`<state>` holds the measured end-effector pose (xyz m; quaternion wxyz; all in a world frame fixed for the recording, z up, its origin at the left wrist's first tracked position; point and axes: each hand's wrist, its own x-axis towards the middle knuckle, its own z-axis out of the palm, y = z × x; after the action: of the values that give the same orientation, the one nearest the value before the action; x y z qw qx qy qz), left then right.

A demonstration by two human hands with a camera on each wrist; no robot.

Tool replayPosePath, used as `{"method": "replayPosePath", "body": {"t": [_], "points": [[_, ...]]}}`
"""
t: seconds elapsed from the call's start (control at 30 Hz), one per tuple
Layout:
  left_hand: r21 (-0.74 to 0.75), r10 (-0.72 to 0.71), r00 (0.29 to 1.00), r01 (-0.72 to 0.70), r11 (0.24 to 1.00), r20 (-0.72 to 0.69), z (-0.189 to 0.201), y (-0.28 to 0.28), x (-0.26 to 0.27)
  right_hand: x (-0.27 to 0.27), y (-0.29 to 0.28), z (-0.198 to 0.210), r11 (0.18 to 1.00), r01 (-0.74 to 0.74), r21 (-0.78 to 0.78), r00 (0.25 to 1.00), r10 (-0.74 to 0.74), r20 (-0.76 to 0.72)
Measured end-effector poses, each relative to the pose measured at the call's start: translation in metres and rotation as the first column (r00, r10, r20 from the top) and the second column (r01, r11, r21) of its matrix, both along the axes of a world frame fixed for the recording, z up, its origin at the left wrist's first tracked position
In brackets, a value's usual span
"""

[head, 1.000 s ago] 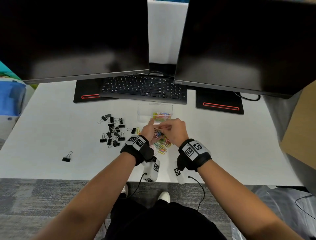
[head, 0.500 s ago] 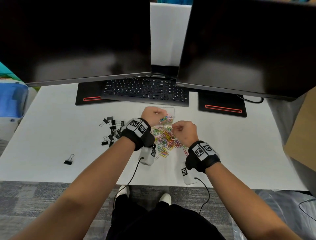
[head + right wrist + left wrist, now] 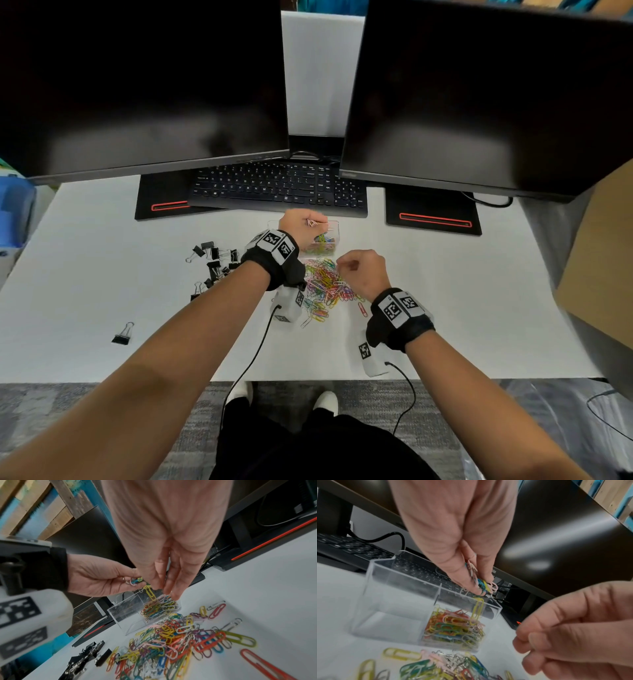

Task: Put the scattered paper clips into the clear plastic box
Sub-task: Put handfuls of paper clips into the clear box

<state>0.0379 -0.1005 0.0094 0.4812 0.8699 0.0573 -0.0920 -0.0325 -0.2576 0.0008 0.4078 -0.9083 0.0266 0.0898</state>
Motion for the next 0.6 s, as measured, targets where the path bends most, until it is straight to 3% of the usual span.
{"method": "replayPosePath", "body": {"t": [0.2, 0.37, 0.6], "points": [[0.062, -0.062, 0.998, 0.061, 0.996, 0.026, 0.006, 0.001, 0.005, 0.006, 0.001, 0.005, 1.000, 0.003, 0.010, 1.000, -0.003, 0.016], [0.066, -0.134, 0.990, 0.131, 0.989, 0.036, 0.021, 0.005, 0.013, 0.020, 0.005, 0.017, 0.998, 0.053, 0.028, 0.992, -0.056, 0.111], [-0.103, -0.091, 0.994, 0.096, 0.990, 0.053, 0.032, 0.007, 0.015, 0.049, 0.024, 0.028, 0.999, -0.045, 0.020, 0.996, 0.043, 0.079]]}}
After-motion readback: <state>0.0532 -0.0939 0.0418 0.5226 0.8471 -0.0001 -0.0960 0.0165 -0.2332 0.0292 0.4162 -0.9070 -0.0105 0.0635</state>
